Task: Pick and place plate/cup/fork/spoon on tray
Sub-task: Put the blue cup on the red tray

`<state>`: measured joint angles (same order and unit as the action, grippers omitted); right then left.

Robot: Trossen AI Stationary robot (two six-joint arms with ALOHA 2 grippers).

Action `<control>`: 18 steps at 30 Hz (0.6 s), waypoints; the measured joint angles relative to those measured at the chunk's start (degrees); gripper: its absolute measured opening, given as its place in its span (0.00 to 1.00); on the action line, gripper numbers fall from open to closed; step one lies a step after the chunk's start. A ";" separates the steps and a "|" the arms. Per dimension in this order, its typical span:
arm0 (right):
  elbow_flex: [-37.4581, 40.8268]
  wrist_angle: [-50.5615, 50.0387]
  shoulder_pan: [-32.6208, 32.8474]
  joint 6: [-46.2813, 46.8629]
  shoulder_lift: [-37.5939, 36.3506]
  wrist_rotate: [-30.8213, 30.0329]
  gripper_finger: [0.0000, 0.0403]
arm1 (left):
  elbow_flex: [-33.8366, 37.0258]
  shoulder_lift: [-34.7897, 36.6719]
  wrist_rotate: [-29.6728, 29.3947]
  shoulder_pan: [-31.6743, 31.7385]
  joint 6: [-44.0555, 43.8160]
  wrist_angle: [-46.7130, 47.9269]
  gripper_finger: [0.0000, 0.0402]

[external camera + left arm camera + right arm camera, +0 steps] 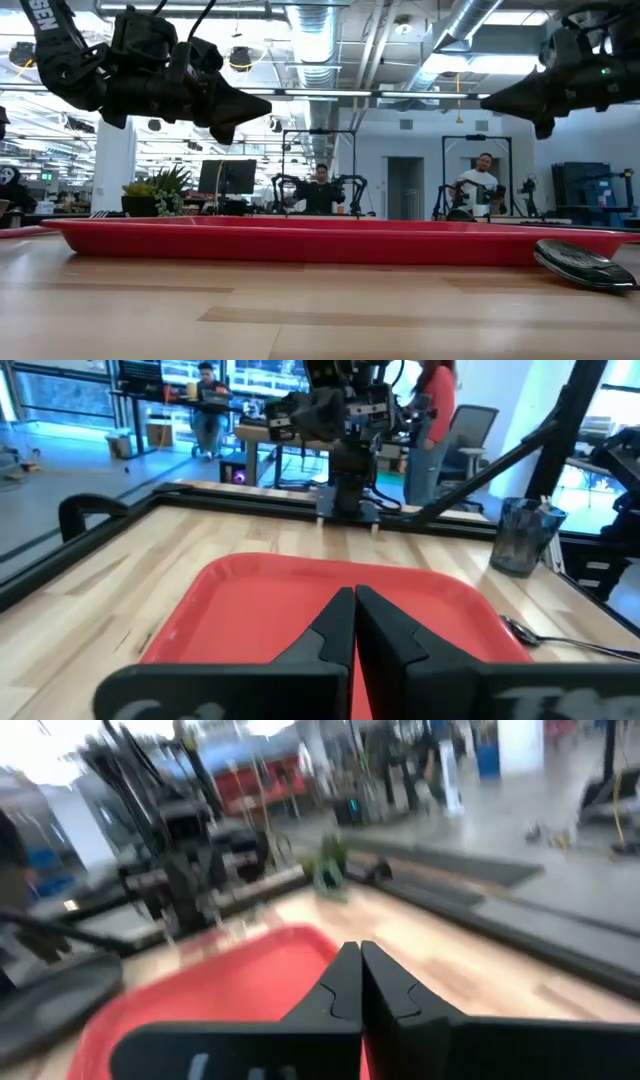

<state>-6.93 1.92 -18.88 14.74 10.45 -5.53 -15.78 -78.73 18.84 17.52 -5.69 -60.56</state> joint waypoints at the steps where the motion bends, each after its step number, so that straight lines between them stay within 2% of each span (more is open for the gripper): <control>1: -1.37 -2.29 1.54 0.47 1.18 -1.40 0.02 | 0.59 0.01 -0.01 0.00 0.02 -0.64 0.00; 5: -6.35 -11.73 9.09 5.64 7.37 -5.99 0.01 | 4.52 -0.01 -0.03 0.00 -1.41 -7.75 0.00; 11: -15.66 -22.14 24.36 17.85 20.59 -13.80 0.01 | 10.40 -0.01 -0.57 -0.02 -5.13 -15.67 0.00; 18: -31.27 -37.61 41.60 35.55 39.61 -17.57 0.01 | 10.79 0.00 -1.73 0.00 -3.76 -16.76 0.00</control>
<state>-38.20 -35.68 22.72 50.29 50.05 -23.10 -4.99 -78.73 17.11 17.52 -9.45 -77.32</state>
